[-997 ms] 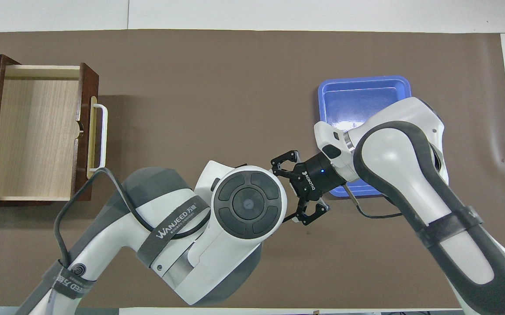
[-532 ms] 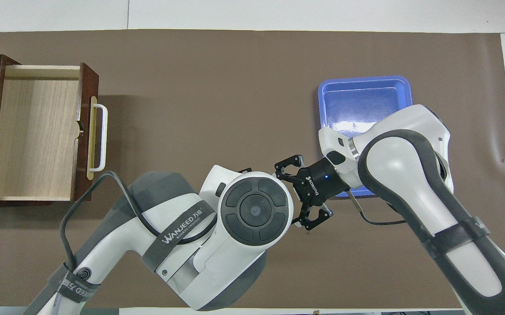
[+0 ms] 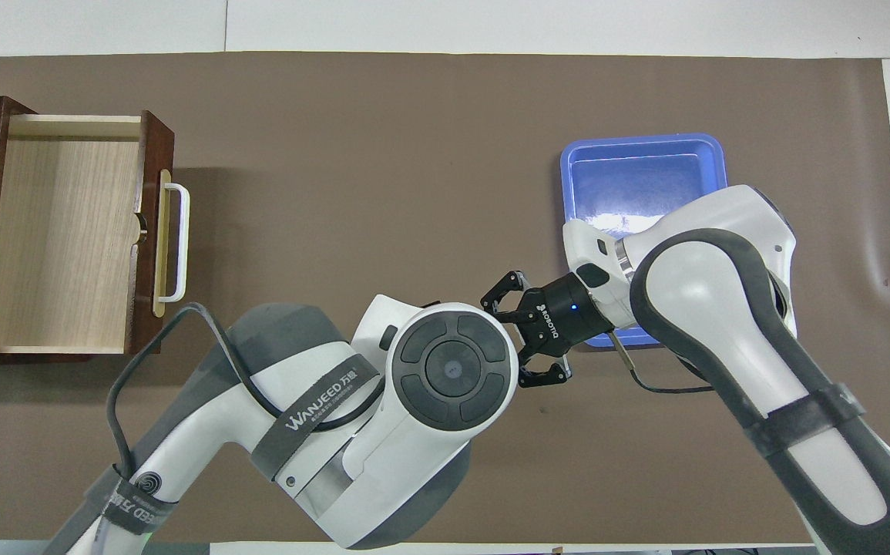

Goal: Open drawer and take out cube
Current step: 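Close the right gripper on the cube held by the left gripper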

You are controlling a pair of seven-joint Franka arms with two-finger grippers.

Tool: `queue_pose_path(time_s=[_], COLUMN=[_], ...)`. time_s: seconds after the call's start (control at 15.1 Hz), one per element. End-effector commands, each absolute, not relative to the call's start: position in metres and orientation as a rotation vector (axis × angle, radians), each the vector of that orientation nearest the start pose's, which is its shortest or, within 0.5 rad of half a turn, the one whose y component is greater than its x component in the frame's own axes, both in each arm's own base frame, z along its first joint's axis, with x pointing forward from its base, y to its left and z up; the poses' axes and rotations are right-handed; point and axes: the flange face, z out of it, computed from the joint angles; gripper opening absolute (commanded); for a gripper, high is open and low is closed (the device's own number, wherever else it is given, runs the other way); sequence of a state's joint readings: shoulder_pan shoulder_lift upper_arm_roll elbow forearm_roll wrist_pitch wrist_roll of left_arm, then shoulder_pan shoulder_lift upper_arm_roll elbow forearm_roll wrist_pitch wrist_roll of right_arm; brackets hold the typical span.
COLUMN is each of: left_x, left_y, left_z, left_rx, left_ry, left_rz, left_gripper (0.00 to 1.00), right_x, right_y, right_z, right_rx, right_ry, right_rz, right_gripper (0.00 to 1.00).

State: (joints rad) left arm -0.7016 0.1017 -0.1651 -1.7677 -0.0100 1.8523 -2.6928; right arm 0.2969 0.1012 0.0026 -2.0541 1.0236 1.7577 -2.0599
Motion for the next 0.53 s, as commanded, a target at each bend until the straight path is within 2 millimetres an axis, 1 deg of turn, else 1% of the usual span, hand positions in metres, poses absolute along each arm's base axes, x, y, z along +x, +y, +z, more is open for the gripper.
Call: queue_pose_path(time_s=[0.0, 0.33, 0.4, 0.47], left_x=[0.4005, 0.4011, 0.4014, 0.4013], left_y=[-0.4418, -0.4402, -0.4403, -0.4403], left_z=[0.4993, 0.4992, 0.4999, 0.5016], left_rx=[1.868, 1.875, 1.879, 1.879], left_ry=[2.505, 2.508, 2.499, 2.495], left_rz=[-0.013, 0.001, 0.02, 0.02], left_gripper=[0.0, 0.0, 0.17, 0.43], right_x=[0.4738, 0.4775, 0.4779, 0.4779], right_y=[0.2424, 0.2422, 0.2424, 0.2424], right_z=[0.4033, 0.4075, 0.4074, 0.4074], right_rx=[-1.178, -1.177, -1.179, -1.181], right_ry=[-1.795, -1.799, -1.797, -1.796], right_rz=[-0.584, -0.593, -0.591, -0.59], right_gripper=[0.0, 0.0, 0.0, 0.0])
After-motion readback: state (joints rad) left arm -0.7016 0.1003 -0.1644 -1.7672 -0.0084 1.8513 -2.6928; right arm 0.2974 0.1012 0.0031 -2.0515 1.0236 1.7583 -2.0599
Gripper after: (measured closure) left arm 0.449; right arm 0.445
